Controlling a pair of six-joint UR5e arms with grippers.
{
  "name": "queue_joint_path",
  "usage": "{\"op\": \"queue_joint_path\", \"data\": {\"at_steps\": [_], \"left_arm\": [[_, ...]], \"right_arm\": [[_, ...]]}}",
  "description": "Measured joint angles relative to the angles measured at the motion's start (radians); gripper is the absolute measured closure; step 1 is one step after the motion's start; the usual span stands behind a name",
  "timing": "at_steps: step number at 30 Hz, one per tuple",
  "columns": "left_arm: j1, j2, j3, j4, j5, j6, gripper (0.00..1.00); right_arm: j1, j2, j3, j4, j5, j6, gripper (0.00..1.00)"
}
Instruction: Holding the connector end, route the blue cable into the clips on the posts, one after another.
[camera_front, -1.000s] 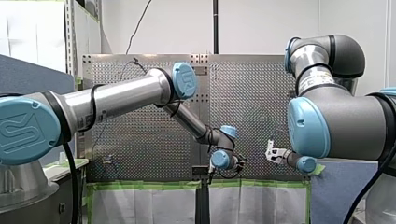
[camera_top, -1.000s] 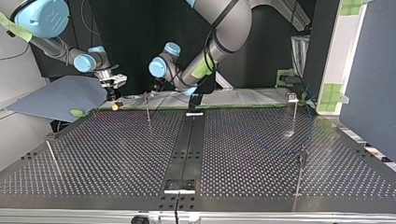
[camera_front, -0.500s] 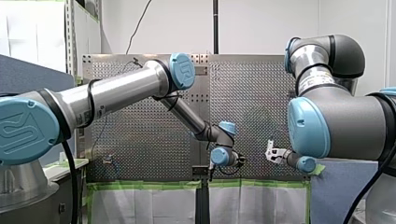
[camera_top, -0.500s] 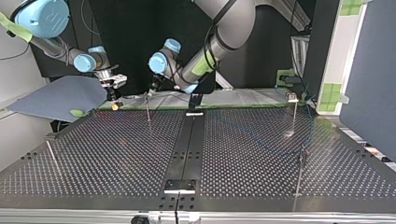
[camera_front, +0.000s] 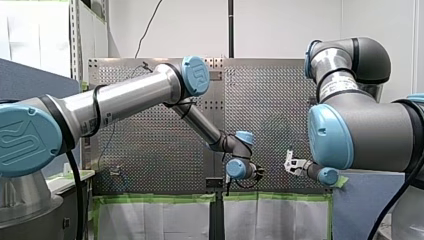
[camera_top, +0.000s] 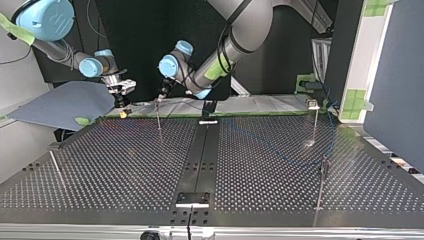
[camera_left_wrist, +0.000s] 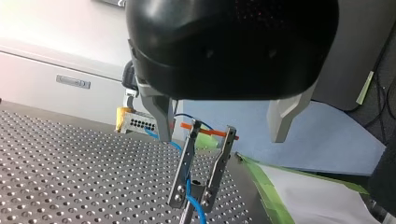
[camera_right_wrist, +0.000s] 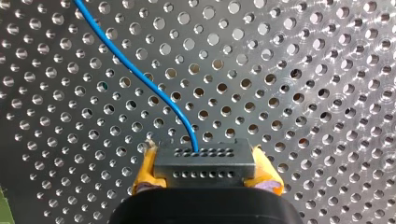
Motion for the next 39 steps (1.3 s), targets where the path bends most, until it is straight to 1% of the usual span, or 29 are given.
{"op": "queue_joint_path", "data": {"at_steps": [18, 39], "left_arm": [[0.010, 0.000, -0.001, 0.007, 0.000, -0.020, 0.00], [0.015, 0.001, 0.000, 0.008, -0.001, -0.028, 0.00]], "right_arm": [[0.000, 0.004, 0.000, 0.000, 0.000, 0.002, 1.00], [-0.002, 0.005, 0.000, 0.000, 0.000, 0.002, 1.00]]}}
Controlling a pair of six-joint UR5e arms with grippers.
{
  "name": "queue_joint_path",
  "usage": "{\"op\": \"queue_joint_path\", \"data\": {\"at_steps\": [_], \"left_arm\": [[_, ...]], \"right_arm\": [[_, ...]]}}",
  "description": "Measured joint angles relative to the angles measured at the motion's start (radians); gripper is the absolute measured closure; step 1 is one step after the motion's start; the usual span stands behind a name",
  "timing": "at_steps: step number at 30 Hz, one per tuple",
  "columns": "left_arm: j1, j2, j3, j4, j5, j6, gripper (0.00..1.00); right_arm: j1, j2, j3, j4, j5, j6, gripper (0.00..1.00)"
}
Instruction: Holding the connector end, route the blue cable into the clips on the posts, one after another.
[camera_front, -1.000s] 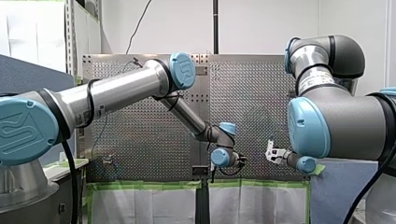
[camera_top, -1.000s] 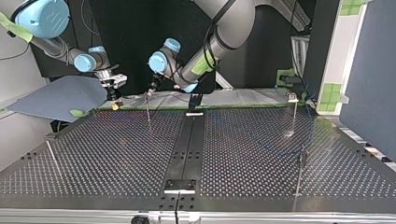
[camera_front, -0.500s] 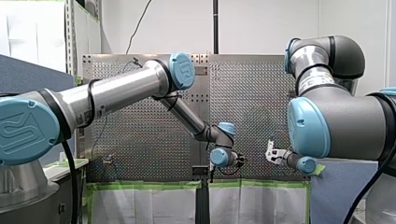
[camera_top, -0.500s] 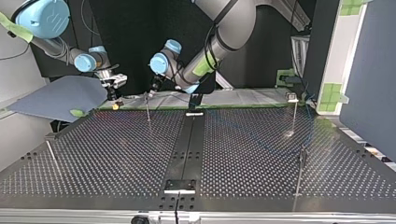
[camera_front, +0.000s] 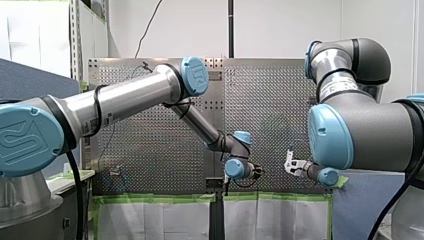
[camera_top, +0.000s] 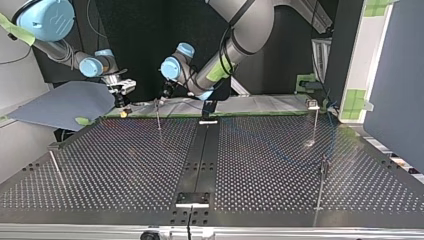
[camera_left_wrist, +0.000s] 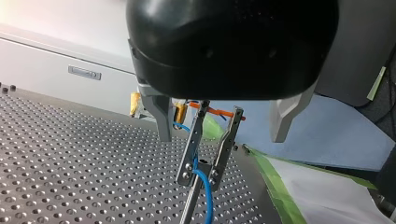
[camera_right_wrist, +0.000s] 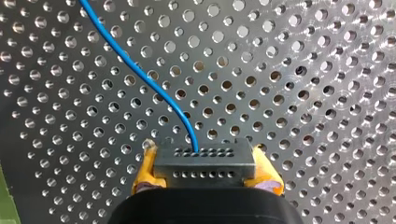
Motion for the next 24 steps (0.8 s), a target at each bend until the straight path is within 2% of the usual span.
{"op": "queue_joint_path", "data": {"at_steps": [6, 12, 18, 24], "left_arm": [[0.002, 0.000, 0.000, 0.000, -0.001, -0.001, 0.00], [-0.013, 0.011, -0.013, -0.014, -0.022, 0.035, 0.00], [-0.026, 0.061, -0.064, 0.024, -0.034, 0.050, 0.00], [-0.033, 0.108, -0.110, 0.069, -0.070, 0.044, 0.00]], "right_arm": [[-0.001, 0.000, 0.000, 0.000, -0.001, 0.000, 1.00], [-0.003, 0.001, 0.000, 0.000, -0.001, 0.000, 1.00], [-0.006, 0.001, 0.000, 0.000, 0.000, 0.000, 1.00], [-0.007, 0.002, 0.000, 0.000, 0.000, 0.000, 1.00]]}}
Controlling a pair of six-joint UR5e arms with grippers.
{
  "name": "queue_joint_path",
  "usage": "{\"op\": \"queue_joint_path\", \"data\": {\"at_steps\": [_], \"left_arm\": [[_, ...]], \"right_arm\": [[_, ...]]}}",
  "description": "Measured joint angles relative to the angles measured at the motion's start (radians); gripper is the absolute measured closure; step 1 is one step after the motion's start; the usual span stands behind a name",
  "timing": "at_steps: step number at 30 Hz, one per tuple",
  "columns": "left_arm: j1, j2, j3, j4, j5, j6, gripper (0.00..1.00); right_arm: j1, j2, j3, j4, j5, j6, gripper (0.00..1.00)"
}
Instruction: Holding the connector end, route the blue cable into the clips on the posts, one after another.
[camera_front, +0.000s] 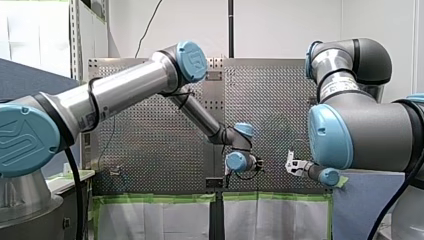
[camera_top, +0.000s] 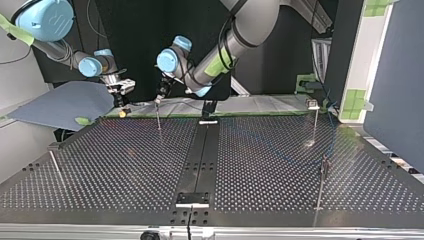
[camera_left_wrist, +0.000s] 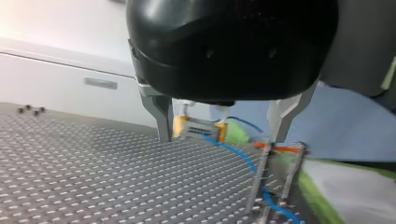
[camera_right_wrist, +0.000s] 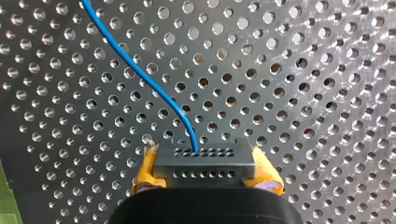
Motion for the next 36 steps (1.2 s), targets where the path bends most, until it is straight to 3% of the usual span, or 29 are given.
{"op": "queue_joint_path", "data": {"at_steps": [7, 16, 26, 31, 36], "left_arm": [[0.000, 0.060, -0.060, 0.060, -0.054, -0.050, 0.00], [0.015, 0.137, -0.137, 0.136, -0.074, -0.127, 0.00], [0.019, 0.223, -0.223, 0.175, -0.076, -0.212, 0.00], [0.021, 0.263, -0.263, 0.211, -0.077, -0.220, 0.00], [0.021, 0.304, -0.304, 0.230, -0.077, -0.188, 0.00]], "right_arm": [[0.000, 0.000, 0.000, 0.000, 0.000, 0.000, 1.00], [0.000, 0.001, 0.000, -0.001, 0.000, 0.000, 1.00], [0.002, 0.002, 0.000, -0.003, -0.003, 0.001, 1.00], [0.004, 0.003, 0.000, -0.006, -0.004, 0.004, 1.00], [0.005, 0.004, 0.000, -0.007, -0.005, 0.004, 1.00]]}}
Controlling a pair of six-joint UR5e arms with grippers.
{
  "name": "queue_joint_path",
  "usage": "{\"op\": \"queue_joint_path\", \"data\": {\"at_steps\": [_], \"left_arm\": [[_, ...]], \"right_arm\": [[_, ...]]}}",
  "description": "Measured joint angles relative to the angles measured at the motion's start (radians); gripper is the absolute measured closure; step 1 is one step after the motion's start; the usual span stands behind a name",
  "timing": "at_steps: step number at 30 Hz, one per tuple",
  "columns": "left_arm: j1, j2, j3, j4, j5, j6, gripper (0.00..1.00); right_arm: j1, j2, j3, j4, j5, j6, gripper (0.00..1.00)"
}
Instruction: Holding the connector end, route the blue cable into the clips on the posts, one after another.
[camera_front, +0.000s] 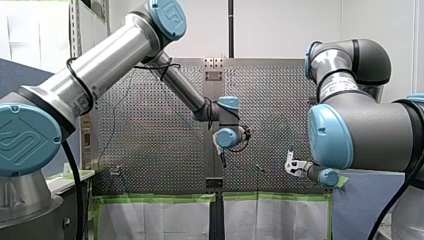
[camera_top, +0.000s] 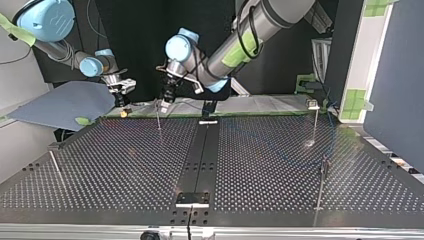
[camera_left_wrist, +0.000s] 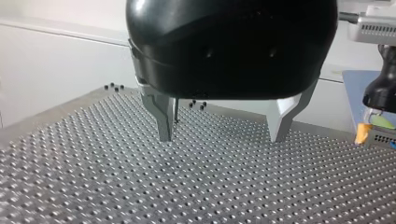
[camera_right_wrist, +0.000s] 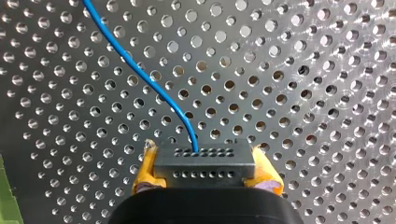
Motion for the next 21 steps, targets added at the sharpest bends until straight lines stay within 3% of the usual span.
{"op": "queue_joint_path", "data": {"at_steps": [13, 21], "left_arm": [[-0.002, 0.121, -0.121, 0.002, 0.002, 0.119, 0.00], [-0.004, 0.191, -0.191, -0.044, 0.002, 0.142, 0.00]], "right_arm": [[0.001, 0.002, 0.000, 0.000, -0.001, 0.000, 1.00], [0.002, 0.002, 0.000, 0.000, -0.002, 0.000, 1.00]]}}
